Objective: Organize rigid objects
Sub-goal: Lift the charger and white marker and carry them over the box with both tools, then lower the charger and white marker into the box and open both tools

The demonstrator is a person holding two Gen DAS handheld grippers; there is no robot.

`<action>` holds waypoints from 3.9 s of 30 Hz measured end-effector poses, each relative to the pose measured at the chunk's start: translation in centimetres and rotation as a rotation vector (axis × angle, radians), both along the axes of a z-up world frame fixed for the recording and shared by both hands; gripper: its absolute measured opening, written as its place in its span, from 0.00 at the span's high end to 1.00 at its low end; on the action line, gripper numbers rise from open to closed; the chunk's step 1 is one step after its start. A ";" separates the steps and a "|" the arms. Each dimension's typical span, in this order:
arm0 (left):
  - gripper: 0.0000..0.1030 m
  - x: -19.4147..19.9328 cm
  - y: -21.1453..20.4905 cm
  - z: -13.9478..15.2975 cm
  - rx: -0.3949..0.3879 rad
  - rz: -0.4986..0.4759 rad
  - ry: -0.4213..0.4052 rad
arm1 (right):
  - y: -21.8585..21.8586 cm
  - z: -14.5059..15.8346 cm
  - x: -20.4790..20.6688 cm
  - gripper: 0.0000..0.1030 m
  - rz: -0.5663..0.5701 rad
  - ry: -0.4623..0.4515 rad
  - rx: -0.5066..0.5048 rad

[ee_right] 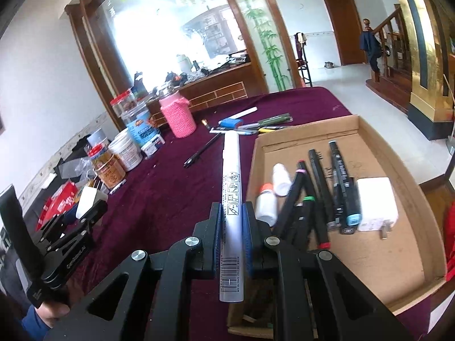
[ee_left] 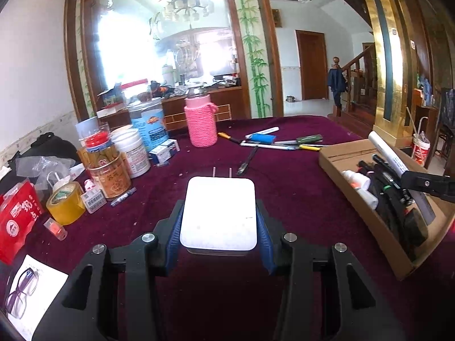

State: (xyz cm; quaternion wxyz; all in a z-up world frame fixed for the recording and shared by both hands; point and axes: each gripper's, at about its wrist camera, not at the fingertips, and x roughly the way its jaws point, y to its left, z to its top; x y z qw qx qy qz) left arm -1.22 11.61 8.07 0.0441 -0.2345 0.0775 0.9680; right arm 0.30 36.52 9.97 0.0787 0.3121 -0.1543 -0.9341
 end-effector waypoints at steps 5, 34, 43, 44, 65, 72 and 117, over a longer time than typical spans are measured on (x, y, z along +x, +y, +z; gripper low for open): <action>0.57 0.1 1.5 0.9 0.046 -0.051 -0.047 | 2.5 0.1 0.6 0.88 -0.045 0.007 -0.019; 0.58 -7.2 20.9 -0.8 0.266 -0.347 -0.478 | 14.1 -1.7 -1.8 0.88 -0.284 -0.073 -0.063; 0.58 -7.8 21.8 -3.0 0.244 -0.337 -0.503 | 13.9 -2.1 -2.4 0.88 -0.302 -0.115 0.016; 0.58 -7.8 21.8 -3.2 0.243 -0.336 -0.506 | 13.9 -2.2 -2.5 0.88 -0.304 -0.122 0.021; 0.58 -7.5 21.5 -3.6 0.240 -0.347 -0.522 | 14.1 -2.8 -2.7 0.88 -0.323 -0.181 0.069; 0.58 -7.1 21.3 -3.3 0.236 -0.359 -0.517 | 13.9 -2.7 -2.7 0.88 -0.322 -0.181 0.086; 0.29 -0.1 15.8 2.5 0.133 -0.342 -0.119 | 11.5 -0.3 -1.6 0.46 -0.333 0.004 0.141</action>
